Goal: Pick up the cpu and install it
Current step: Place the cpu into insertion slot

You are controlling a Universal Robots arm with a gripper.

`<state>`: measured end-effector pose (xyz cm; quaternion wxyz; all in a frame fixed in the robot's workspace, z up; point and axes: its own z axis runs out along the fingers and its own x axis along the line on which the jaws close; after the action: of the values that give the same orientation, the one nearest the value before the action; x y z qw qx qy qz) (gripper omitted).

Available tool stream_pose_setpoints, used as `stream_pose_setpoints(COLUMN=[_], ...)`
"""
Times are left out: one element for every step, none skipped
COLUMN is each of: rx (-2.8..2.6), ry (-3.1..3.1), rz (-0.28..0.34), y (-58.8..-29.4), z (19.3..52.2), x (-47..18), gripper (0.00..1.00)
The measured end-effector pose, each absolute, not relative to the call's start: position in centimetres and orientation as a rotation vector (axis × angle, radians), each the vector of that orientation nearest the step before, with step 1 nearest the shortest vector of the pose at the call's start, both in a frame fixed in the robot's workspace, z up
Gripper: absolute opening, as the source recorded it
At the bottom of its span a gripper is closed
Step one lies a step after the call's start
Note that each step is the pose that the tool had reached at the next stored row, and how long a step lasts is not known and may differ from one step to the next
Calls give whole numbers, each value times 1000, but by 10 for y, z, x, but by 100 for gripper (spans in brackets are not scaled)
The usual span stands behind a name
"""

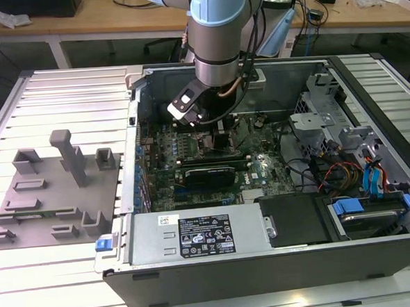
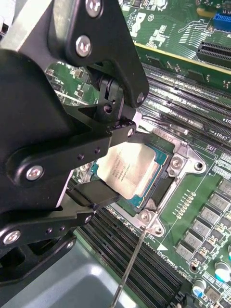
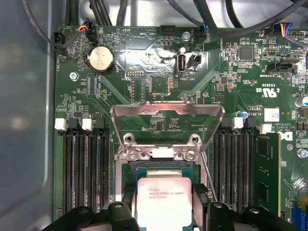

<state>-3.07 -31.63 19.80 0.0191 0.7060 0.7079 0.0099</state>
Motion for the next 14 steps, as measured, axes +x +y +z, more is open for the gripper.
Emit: stream_pose_setpoints(rx=[2192,2191,2191,2191,2192,2192,2192,2191,2191,2191,2191,2191,2191,2191], ry=[2197,2197,2197,2197,2197,2197,2197,2197,2197,2197,2197,2197,2197,2197], rz=[31,31,31,31,31,31,31,31,31,31,31,31,31,30], y=[-316,-316,-316,-315,-315,-315,-315,-315,-315,-315,-315,-315,-314,-314], z=[198,198,198,198,198,198,198,198,198,198,198,197,197,196], x=[-31,-31,-31,-30,-30,-30,-30,-30,-30,-30,-30,-30,-30,-29], gripper=[55,55,55,55,55,55,55,55,55,55,55,55,55,55])
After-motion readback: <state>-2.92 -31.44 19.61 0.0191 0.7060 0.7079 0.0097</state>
